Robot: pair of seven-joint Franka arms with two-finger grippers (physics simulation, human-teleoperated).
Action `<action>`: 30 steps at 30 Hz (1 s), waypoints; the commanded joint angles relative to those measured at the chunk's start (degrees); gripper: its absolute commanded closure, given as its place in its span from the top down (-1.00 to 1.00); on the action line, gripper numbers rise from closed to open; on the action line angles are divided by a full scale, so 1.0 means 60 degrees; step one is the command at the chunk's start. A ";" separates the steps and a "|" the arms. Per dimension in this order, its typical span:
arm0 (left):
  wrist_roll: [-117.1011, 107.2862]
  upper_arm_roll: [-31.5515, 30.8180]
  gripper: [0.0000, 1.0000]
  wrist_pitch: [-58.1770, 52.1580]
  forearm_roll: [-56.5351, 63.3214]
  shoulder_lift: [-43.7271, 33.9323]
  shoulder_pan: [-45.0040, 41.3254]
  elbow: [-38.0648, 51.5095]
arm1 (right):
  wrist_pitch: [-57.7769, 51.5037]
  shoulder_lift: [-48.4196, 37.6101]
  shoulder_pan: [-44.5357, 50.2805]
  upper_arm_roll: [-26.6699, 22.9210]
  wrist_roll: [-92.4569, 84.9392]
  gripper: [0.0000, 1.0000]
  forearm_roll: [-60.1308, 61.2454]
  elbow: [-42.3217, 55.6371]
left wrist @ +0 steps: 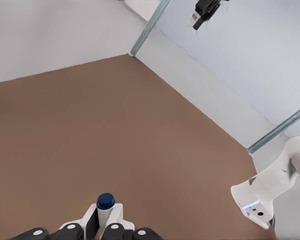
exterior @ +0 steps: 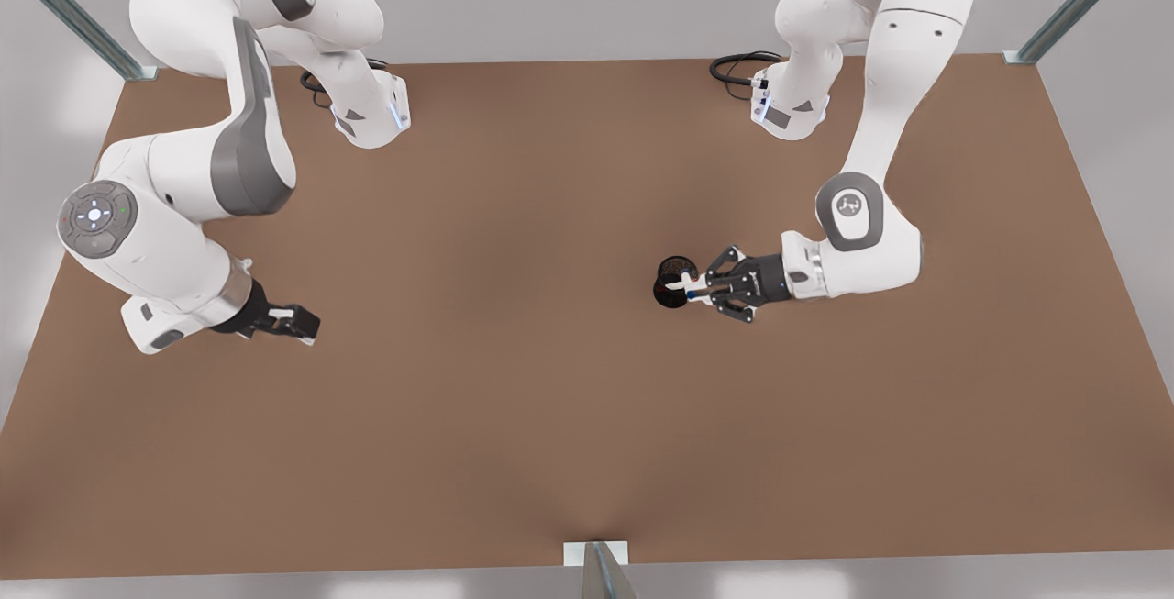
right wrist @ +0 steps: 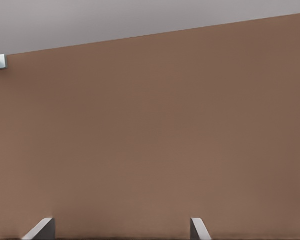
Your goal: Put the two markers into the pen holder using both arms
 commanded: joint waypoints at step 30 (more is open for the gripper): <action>0.7994 -0.0001 -0.57 0.0981 -0.1021 -0.0819 -0.0666 -0.2634 | -0.0427 -0.0024 0.0120 -0.0045 -0.1589 1.00 -0.0351 0.0005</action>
